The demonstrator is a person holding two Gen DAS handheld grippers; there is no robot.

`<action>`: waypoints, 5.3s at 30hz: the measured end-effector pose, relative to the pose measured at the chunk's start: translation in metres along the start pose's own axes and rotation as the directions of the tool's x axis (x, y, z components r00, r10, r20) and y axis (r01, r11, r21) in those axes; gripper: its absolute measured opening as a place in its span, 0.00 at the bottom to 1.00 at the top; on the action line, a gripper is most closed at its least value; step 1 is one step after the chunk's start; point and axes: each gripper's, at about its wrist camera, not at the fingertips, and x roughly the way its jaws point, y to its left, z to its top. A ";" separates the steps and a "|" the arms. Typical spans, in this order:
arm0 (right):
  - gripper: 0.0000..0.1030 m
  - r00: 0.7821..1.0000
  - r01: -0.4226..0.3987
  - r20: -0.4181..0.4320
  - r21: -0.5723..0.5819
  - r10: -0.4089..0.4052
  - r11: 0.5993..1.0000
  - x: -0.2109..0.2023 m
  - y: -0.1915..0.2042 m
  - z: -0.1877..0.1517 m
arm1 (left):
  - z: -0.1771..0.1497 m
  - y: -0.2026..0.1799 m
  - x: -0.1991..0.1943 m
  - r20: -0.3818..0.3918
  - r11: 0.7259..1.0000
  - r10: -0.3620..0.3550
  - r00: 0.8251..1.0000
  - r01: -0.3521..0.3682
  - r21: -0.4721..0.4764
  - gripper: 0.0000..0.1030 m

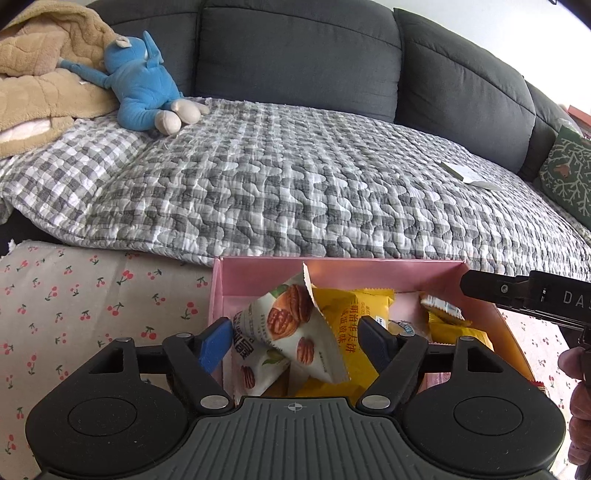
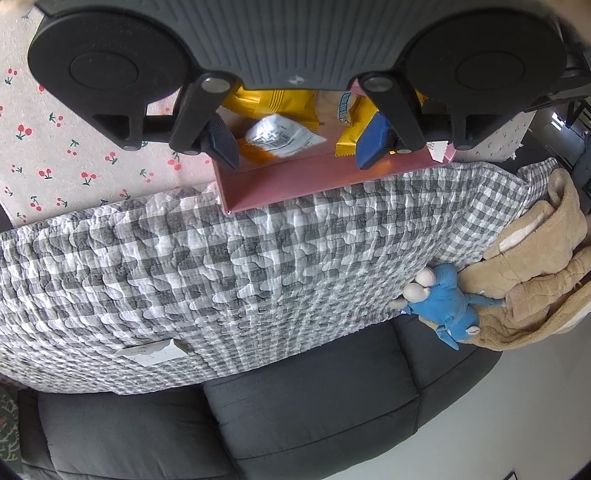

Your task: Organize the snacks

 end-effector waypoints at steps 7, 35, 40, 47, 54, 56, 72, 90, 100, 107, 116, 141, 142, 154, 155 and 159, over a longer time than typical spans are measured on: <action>0.80 1.000 0.018 0.006 0.009 -0.018 1.000 -0.022 0.002 -0.002 | 0.001 -0.005 -0.018 0.002 0.999 -0.013 1.000 0.013 0.041 0.82; 1.00 0.995 0.101 0.009 -0.193 -0.101 0.976 -0.122 0.044 -0.043 | -0.046 0.000 -0.126 -0.049 0.972 -0.013 0.999 0.025 0.234 0.95; 1.00 0.996 0.079 -0.023 -0.205 -0.085 0.976 -0.120 0.044 -0.061 | -0.064 0.007 -0.127 -0.077 0.965 -0.042 0.996 0.060 0.255 0.95; 1.00 0.995 0.056 -0.065 -0.239 -0.073 0.969 -0.117 0.042 -0.080 | -0.093 0.015 -0.117 -0.140 0.941 -0.121 0.983 0.159 0.298 0.94; 1.00 0.992 0.069 -0.083 -0.263 -0.094 0.962 -0.108 0.032 -0.095 | -0.114 0.016 -0.110 -0.157 0.858 -0.164 0.974 0.220 0.464 0.94; 1.00 0.991 0.078 -0.083 -0.257 -0.102 0.963 -0.105 0.028 -0.098 | -0.118 0.015 -0.104 -0.169 0.831 -0.175 0.970 0.238 0.504 0.93; 0.67 0.987 0.080 -0.118 -0.206 -0.105 0.975 -0.076 0.007 -0.103 | -0.115 0.008 -0.073 -0.203 0.772 -0.273 0.940 0.340 0.537 0.78; 0.31 0.977 -0.020 -0.207 -0.312 -0.047 0.950 -0.088 0.013 -0.116 | -0.130 0.006 -0.101 -0.331 0.722 -0.310 0.891 0.447 0.528 0.75; 0.40 0.973 -0.037 -0.222 -0.415 -0.062 0.909 -0.090 0.026 -0.123 | -0.138 0.004 -0.102 -0.318 0.676 -0.290 0.902 0.429 0.599 0.79; 0.41 0.974 -0.031 -0.217 -0.430 -0.069 0.902 -0.086 0.027 -0.123 | -0.131 0.009 -0.097 -0.339 0.731 -0.256 0.905 0.411 0.545 0.78; 0.33 0.974 -0.041 -0.218 -0.457 -0.068 0.888 -0.086 0.032 -0.124 | -0.126 0.006 -0.101 -0.298 0.797 -0.184 0.937 0.319 0.513 0.54; 0.30 0.981 -0.063 -0.193 -0.452 -0.028 0.890 -0.097 0.040 -0.116 | -0.113 0.011 -0.115 -0.254 0.850 -0.147 0.956 0.254 0.461 0.28; 0.30 0.980 -0.064 -0.196 -0.454 -0.029 0.889 -0.096 0.041 -0.117 | -0.114 0.010 -0.116 -0.252 0.844 -0.148 0.956 0.255 0.472 0.32; 0.30 0.976 -0.080 -0.215 -0.476 -0.027 0.876 -0.094 0.045 -0.120 | -0.126 0.010 -0.108 -0.310 0.804 -0.089 0.947 0.252 0.539 0.64; 0.30 0.976 -0.081 -0.216 -0.477 -0.028 0.875 -0.094 0.045 -0.120 | -0.127 0.011 -0.106 -0.322 0.806 -0.082 0.943 0.253 0.535 0.64; 0.30 0.976 -0.081 -0.216 -0.480 -0.029 0.873 -0.095 0.046 -0.120 | -0.129 0.012 -0.104 -0.344 0.818 -0.079 0.936 0.258 0.514 0.48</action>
